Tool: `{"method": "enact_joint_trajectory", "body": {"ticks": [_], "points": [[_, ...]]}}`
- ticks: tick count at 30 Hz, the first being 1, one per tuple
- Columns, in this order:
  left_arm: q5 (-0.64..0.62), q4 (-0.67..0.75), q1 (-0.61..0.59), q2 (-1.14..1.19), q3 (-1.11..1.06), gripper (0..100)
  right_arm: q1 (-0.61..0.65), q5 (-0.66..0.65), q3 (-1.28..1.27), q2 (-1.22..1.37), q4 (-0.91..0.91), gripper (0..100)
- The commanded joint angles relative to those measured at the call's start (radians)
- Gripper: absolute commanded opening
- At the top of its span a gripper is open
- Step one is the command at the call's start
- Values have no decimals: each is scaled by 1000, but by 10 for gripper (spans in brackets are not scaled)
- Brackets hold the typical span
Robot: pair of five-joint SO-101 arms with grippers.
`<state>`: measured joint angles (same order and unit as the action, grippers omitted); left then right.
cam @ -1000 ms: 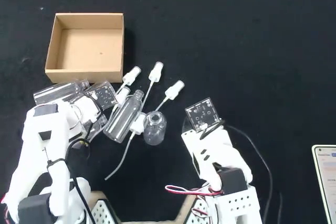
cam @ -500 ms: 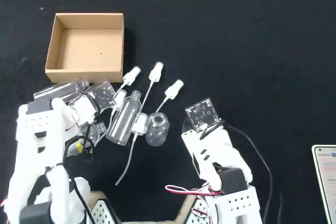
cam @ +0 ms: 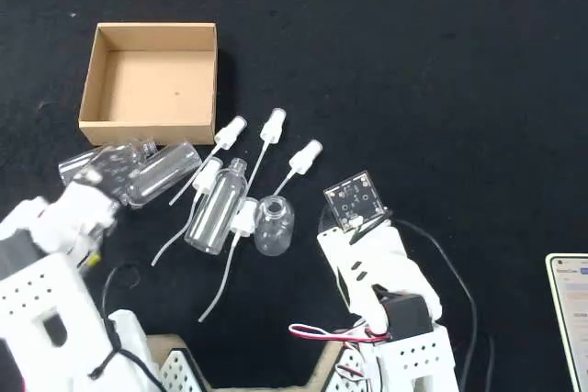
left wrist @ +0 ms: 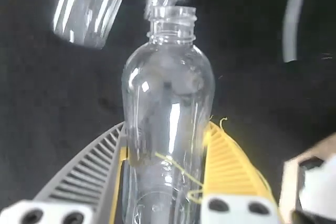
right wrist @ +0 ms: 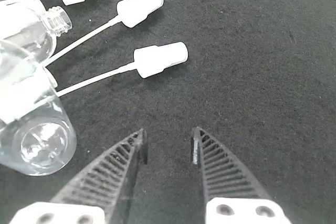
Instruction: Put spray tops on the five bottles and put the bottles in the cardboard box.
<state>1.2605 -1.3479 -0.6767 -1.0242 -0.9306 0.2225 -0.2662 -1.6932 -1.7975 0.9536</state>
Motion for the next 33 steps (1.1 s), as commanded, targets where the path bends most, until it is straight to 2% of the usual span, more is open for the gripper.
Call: {"method": "enact_joint_trajectory", "body": {"ticks": [1, 4, 6, 10, 16, 22, 29, 33], "points": [[-98, 344, -243, -80, -237, 61, 9, -6, 8, -88, 3, 145], [-258, 569, -375, -87, -363, 61, 9, -6, 8, -88, 3, 145], [-324, 600, -423, -87, -381, 63, 9, -6, 8, -88, 3, 145], [-336, 497, -427, -87, -380, 66, 11, -5, 8, -88, 3, 145], [-342, 397, -367, -86, -380, 74, 11, -6, 8, -88, 3, 145], [-341, 364, -360, -87, -380, 284, 11, -6, 8, -88, 3, 145], [-342, 353, -361, -94, -317, 267, 11, -6, 8, -88, 3, 145], [-342, 249, -352, -86, -185, 268, 11, -6, 8, -88, 3, 145]]}}
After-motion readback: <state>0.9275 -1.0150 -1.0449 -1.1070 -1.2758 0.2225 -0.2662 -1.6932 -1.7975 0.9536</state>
